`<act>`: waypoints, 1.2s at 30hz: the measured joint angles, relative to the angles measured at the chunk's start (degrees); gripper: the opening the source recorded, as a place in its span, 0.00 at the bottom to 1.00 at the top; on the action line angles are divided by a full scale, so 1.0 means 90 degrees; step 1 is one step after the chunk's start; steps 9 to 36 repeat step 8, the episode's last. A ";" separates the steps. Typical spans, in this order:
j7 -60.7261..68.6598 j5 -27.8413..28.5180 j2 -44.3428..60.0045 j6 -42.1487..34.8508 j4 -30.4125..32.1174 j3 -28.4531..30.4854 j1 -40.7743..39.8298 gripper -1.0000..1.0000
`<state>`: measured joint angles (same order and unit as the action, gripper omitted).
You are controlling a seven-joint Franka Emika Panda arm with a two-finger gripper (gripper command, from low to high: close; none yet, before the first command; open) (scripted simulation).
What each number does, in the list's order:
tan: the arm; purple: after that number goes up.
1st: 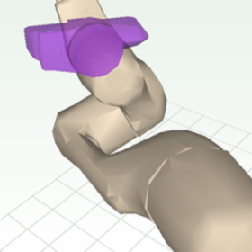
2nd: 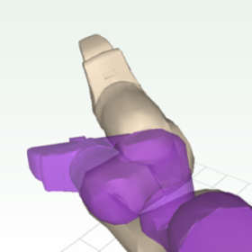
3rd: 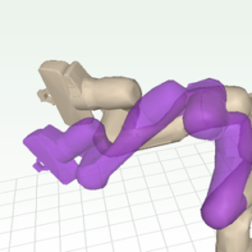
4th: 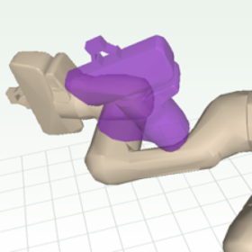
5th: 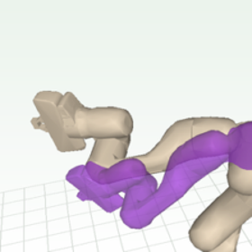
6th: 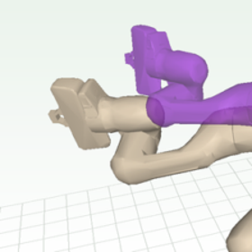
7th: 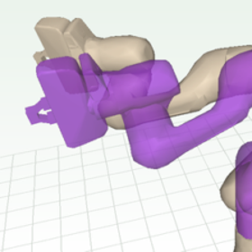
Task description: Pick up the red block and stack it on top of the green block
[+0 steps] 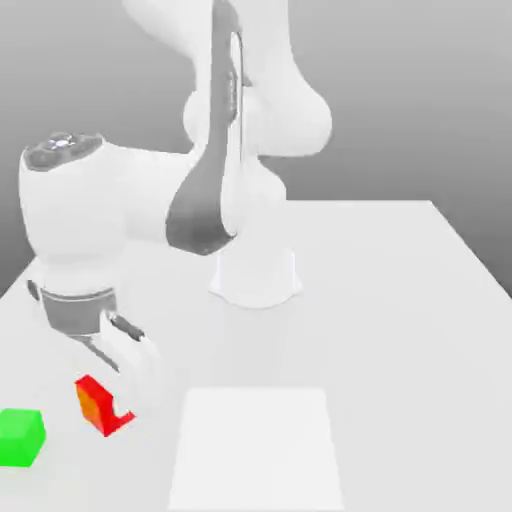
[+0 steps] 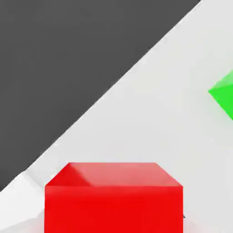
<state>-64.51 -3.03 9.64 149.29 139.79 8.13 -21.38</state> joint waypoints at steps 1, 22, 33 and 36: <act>0.0107 -0.0098 0.0191 0.0021 -0.0164 0.0117 -0.0191 0.00; 0.0426 -0.0475 0.1105 0.0595 -0.0483 0.0119 -0.0634 1.00; 0.0426 -0.0475 0.1105 0.0595 -0.0483 0.0119 -0.0634 1.00; 0.0426 -0.0475 0.1105 0.0595 -0.0483 0.0119 -0.0634 1.00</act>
